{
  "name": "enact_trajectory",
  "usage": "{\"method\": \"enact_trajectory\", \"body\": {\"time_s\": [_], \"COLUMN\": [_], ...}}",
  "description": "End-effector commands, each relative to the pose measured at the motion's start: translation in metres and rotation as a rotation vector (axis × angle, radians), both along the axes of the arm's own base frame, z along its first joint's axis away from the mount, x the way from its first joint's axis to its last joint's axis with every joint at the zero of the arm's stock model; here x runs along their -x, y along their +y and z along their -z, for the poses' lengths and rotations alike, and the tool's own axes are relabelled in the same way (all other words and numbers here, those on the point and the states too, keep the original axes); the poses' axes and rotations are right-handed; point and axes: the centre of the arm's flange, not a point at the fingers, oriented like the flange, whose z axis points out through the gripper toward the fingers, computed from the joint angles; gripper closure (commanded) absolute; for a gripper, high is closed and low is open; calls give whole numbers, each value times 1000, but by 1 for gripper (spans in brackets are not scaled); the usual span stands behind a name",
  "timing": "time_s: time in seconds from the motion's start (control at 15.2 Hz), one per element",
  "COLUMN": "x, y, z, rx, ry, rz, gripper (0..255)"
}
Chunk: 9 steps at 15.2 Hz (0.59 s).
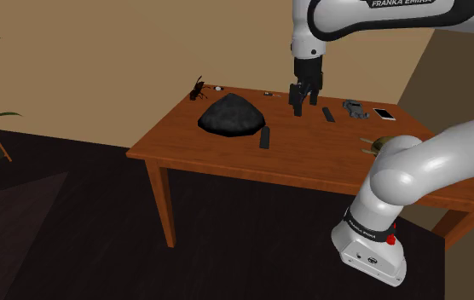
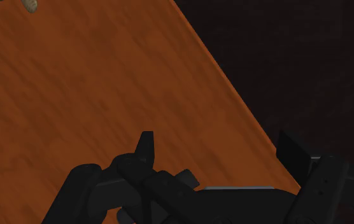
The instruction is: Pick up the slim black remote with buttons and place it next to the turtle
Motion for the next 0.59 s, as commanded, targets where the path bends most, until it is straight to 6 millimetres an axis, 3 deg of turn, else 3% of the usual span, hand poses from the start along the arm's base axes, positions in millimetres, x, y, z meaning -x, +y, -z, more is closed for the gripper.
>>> {"method": "enact_trajectory", "body": {"time_s": [0.0,0.53], "x": [0,-83], "y": [0,-42], "z": [0,64], "rx": [0,-70], "ry": [0,-4], "rz": [0,327], "gripper": [0,0]}}
